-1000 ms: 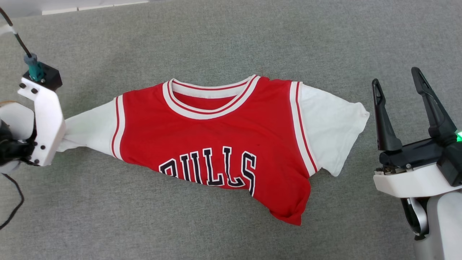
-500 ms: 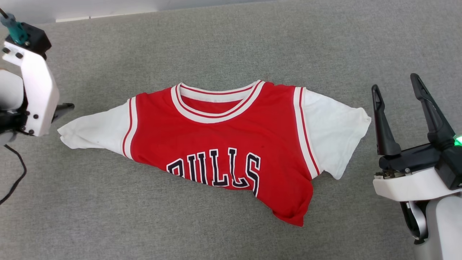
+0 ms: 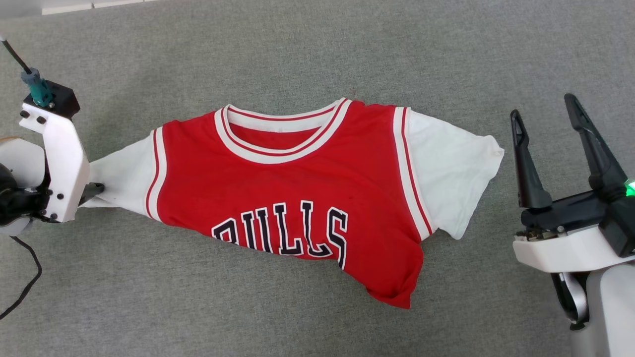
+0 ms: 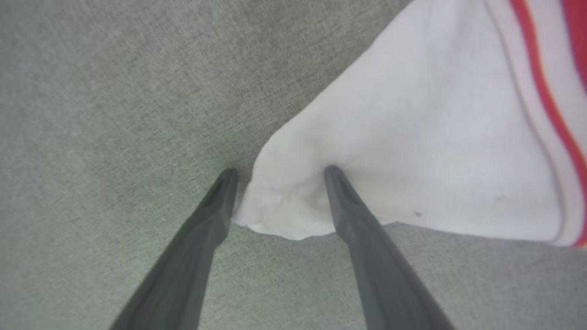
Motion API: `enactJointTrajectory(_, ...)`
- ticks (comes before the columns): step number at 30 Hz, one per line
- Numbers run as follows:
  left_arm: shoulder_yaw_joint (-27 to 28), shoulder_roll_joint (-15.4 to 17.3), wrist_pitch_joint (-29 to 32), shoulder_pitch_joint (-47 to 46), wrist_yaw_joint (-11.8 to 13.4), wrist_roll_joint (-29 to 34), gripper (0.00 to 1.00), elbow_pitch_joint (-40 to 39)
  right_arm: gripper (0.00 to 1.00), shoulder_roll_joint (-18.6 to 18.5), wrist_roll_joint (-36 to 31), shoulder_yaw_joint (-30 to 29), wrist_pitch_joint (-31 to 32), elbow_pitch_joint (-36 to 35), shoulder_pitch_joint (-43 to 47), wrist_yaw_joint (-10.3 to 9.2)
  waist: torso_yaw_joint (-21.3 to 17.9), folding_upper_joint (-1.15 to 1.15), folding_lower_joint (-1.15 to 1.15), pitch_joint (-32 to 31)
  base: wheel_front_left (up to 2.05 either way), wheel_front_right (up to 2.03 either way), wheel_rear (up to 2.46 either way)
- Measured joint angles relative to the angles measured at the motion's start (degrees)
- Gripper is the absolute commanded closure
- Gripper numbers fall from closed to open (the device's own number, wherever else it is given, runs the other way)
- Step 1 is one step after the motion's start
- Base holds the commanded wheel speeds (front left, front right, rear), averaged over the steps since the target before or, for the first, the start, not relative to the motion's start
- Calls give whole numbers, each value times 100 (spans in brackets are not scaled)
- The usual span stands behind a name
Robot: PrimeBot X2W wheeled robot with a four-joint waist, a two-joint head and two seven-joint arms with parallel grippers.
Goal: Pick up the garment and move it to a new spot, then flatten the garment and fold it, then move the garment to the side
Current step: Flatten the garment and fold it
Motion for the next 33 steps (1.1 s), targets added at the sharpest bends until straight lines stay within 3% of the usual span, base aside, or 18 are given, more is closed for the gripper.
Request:
enactJointTrajectory(1, -3, -13, -18, 12, 0, 25, 85, 16, 0, -3, -2, -19, 0, 8, -22, 0, 0, 0, 0, -3, 0, 0, 0)
enactJointTrajectory(2, -14, -88, -58, 54, -9, 41, 100, 44, 0, -30, -23, -86, 0, 0, -119, 0, 12, 0, 0, -48, 0, 0, 0)
enactJointTrajectory(6, -23, -156, -182, 46, -27, 65, 100, 12, 0, -241, -96, -154, 0, -29, -320, 0, 58, 0, 0, -176, 0, 0, 0)
enactJointTrajectory(11, 1, -93, -357, -98, -51, 110, 100, -203, 0, -969, -74, 78, 216, 315, -790, 0, 134, 0, 0, -397, 0, 0, 0)
enactJointTrajectory(14, -18, -44, -379, -133, -54, 196, 100, -392, 0, -1581, 283, 610, 1076, 586, -1171, 1, 194, 0, 0, -525, 0, 0, 0)
enactJointTrajectory(22, -52, -10, -489, -266, -57, 356, 100, -1005, 0, -3354, 2317, 2618, 3949, 792, -2354, 1, 391, 0, 0, -559, 0, 0, 0)
enactJointTrajectory(28, -77, -135, -521, -443, -57, 500, 100, -1249, 0, -3822, 3964, 3597, 5903, 916, -2987, 2, 540, 0, 0, -355, 0, 0, 0)
enactJointTrajectory(33, -87, -216, -537, -621, -57, 586, 100, -1351, 0, -3705, 4666, 3834, 6837, 1419, -3405, 0, 666, 0, 0, -108, 0, 0, 0)
